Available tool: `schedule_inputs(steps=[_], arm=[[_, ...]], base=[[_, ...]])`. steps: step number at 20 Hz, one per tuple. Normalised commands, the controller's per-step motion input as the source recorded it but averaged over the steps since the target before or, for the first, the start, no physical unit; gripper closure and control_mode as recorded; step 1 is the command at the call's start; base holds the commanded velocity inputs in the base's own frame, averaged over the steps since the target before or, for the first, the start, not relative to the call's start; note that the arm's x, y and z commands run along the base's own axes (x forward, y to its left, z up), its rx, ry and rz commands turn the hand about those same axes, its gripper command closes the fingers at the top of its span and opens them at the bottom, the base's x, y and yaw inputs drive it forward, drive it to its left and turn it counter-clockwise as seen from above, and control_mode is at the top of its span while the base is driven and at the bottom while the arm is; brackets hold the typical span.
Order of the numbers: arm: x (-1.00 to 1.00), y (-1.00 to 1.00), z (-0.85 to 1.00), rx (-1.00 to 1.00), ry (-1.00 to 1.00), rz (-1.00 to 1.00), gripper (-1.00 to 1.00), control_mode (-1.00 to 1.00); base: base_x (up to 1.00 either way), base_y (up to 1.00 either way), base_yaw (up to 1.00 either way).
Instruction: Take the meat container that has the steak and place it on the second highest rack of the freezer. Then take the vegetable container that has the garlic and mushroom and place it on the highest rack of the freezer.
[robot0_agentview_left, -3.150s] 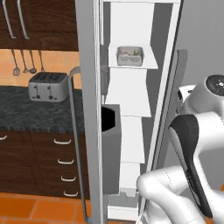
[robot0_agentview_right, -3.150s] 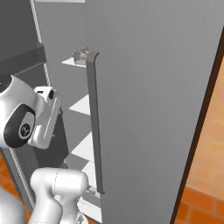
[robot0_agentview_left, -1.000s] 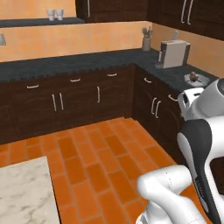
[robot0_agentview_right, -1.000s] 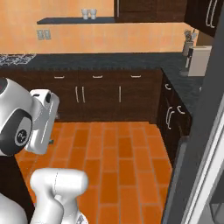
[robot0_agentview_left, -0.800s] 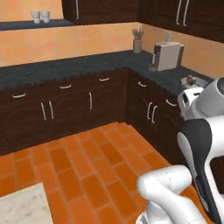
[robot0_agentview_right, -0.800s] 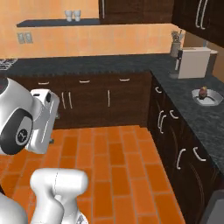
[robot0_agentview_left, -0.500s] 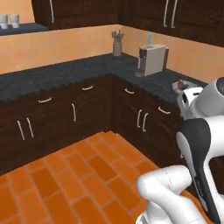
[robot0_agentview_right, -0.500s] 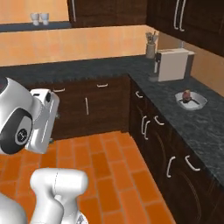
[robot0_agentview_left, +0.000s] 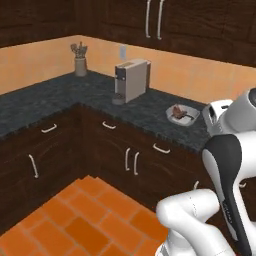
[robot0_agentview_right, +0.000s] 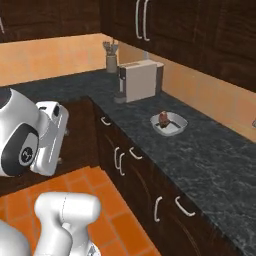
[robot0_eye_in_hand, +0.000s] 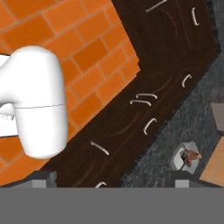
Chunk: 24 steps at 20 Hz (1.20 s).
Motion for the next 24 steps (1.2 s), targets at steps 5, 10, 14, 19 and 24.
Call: schedule_inputs(steps=[5, 10, 14, 19, 24], arm=[[0.0, 0.0, 0.0, 0.0, 0.0, 0.0, -1.0, 1.0], [0.0, 0.0, 0.0, 0.0, 0.0, 0.0, -1.0, 1.0], [0.0, 0.0, 0.0, 0.0, 0.0, 0.0, -1.0, 1.0], [0.0, 0.0, 0.0, 0.0, 0.0, 0.0, -1.0, 1.0], [0.0, 0.0, 0.0, 0.0, 0.0, 0.0, -1.0, 1.0]], base=[[0.67, 0.33, -0.65], [0.58, 0.5, -0.68], [0.51, 0.73, -0.64], [0.6, 0.67, -0.57], [0.61, 0.42, -0.5]])
